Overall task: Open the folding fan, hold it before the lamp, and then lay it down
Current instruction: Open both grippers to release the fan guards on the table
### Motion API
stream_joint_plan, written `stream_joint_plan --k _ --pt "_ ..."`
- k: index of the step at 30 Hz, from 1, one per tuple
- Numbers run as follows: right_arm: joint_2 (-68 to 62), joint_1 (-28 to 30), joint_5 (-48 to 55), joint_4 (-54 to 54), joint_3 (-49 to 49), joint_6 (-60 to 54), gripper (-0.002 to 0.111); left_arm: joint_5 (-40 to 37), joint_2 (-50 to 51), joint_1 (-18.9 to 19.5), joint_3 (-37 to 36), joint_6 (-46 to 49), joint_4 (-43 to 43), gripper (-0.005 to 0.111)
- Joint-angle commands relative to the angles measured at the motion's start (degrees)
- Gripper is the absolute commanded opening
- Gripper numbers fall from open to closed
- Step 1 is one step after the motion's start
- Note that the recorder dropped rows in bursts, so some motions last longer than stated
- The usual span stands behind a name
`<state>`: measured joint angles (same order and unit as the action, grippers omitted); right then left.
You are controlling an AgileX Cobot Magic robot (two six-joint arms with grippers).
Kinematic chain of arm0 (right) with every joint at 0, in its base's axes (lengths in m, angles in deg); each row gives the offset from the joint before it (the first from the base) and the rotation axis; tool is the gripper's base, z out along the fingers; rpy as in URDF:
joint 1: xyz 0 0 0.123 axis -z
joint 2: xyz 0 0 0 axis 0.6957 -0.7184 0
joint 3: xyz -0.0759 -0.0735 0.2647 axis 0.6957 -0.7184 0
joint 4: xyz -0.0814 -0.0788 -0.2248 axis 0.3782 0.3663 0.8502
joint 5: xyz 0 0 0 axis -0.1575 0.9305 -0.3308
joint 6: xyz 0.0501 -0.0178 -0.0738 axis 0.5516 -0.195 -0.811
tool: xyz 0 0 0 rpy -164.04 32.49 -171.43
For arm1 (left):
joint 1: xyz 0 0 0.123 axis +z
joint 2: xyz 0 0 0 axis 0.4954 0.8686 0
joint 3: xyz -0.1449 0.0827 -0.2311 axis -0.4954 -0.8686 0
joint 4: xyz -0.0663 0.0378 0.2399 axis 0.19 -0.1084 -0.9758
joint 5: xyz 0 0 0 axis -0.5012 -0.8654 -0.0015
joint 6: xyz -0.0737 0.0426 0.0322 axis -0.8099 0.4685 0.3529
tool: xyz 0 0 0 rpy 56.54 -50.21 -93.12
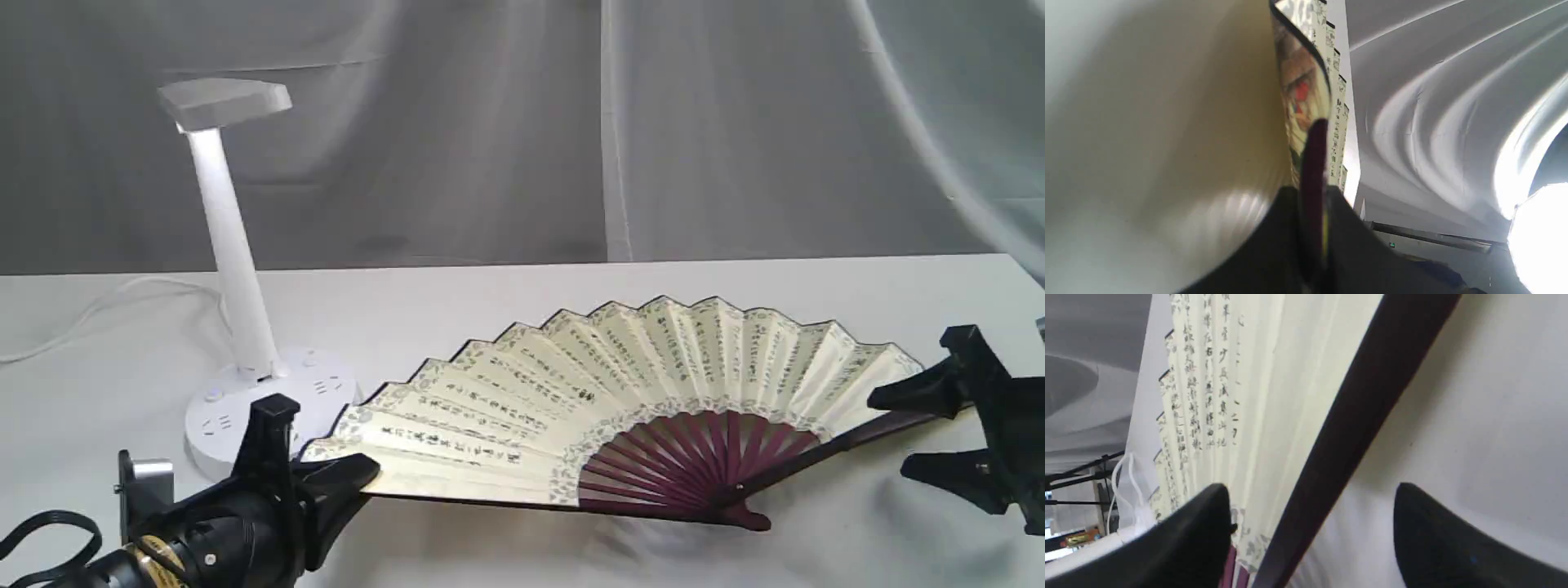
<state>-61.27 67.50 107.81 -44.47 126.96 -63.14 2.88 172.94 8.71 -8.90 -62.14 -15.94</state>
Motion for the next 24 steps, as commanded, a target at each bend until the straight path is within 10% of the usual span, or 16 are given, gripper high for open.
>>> stream_joint_plan --k 1,24 --pt "0.1 -0.1 1.6 2.0 0.1 -0.4 0.066 -0.5 -0.2 -0.3 0.2 0.9 0.6 0.0" --pt "6.9 0.1 7.7 5.6 0.1 0.5 0.067 -5.7 0.4 -0.3 0.2 2.6 -4.7 0.0"
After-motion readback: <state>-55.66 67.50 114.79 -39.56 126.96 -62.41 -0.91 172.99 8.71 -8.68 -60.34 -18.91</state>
